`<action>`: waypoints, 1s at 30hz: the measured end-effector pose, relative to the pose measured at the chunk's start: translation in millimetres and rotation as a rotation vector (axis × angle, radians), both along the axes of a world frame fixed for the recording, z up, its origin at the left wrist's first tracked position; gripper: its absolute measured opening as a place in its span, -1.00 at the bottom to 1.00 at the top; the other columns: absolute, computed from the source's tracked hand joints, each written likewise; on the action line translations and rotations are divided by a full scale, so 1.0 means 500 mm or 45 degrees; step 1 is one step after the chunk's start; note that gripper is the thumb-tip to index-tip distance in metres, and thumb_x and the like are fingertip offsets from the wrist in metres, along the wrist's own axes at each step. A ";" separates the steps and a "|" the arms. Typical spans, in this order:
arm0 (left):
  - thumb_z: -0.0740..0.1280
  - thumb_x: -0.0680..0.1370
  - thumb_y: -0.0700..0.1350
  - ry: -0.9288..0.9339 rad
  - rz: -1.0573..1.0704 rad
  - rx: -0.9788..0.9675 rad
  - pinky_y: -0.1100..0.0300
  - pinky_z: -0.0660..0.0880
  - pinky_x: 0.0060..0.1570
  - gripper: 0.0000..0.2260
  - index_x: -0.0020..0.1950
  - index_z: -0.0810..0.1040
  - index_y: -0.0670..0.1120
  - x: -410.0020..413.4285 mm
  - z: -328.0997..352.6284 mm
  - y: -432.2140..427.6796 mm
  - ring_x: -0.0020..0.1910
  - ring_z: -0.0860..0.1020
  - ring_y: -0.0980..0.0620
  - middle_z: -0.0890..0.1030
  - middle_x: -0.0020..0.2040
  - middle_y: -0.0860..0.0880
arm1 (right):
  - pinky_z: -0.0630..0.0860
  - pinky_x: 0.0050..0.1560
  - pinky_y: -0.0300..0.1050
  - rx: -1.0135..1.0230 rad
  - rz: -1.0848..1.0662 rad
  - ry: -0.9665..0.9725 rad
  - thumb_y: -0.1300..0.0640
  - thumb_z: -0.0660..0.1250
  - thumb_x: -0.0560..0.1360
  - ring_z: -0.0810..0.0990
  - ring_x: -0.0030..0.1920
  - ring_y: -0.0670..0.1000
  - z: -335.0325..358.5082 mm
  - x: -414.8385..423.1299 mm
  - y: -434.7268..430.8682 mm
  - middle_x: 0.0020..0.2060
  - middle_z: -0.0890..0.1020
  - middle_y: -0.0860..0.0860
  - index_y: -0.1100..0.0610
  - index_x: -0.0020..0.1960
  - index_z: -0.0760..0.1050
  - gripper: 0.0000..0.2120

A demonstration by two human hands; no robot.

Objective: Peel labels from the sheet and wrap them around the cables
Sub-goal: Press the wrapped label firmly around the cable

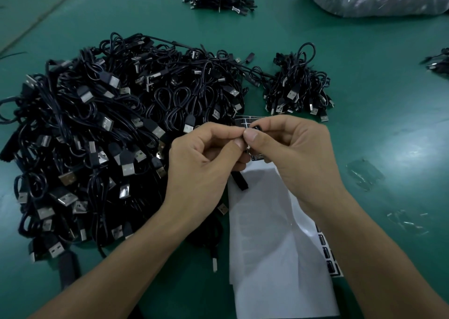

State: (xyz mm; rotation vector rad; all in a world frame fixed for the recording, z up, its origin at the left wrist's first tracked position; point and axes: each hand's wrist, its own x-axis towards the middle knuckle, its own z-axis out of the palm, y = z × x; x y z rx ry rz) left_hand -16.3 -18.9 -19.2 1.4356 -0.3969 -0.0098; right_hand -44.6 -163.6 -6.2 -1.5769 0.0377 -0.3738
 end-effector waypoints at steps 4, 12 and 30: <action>0.39 0.56 -0.32 0.003 0.033 0.048 0.27 0.60 -0.27 -0.90 -0.06 0.66 -0.15 0.001 0.002 0.002 -0.27 0.70 0.00 0.71 -0.24 -0.08 | 0.50 -0.30 -0.41 -0.032 0.066 -0.013 0.30 0.45 0.51 0.65 -0.33 -0.19 0.002 -0.002 0.005 -0.35 0.70 -0.09 0.09 -0.18 0.64 -0.85; 0.45 0.55 -0.11 0.044 0.043 0.174 0.31 0.53 -0.38 -0.89 -0.16 0.66 -0.10 0.001 0.007 0.004 -0.41 0.63 0.11 0.71 -0.30 -0.02 | 0.47 -0.30 -0.42 -0.155 0.087 -0.003 0.25 0.28 0.64 0.60 -0.36 -0.21 0.001 -0.004 0.008 -0.40 0.65 -0.11 0.13 -0.21 0.62 -0.73; 0.32 0.63 -0.24 0.071 -0.132 0.297 0.26 0.62 -0.22 -0.85 0.02 0.70 -0.11 0.016 0.016 0.014 -0.21 0.72 0.02 0.74 -0.19 -0.04 | 0.46 -0.32 -0.42 0.003 0.025 0.066 0.29 0.41 0.55 0.62 -0.34 -0.18 0.001 0.001 -0.001 -0.37 0.67 -0.08 0.10 -0.15 0.64 -0.85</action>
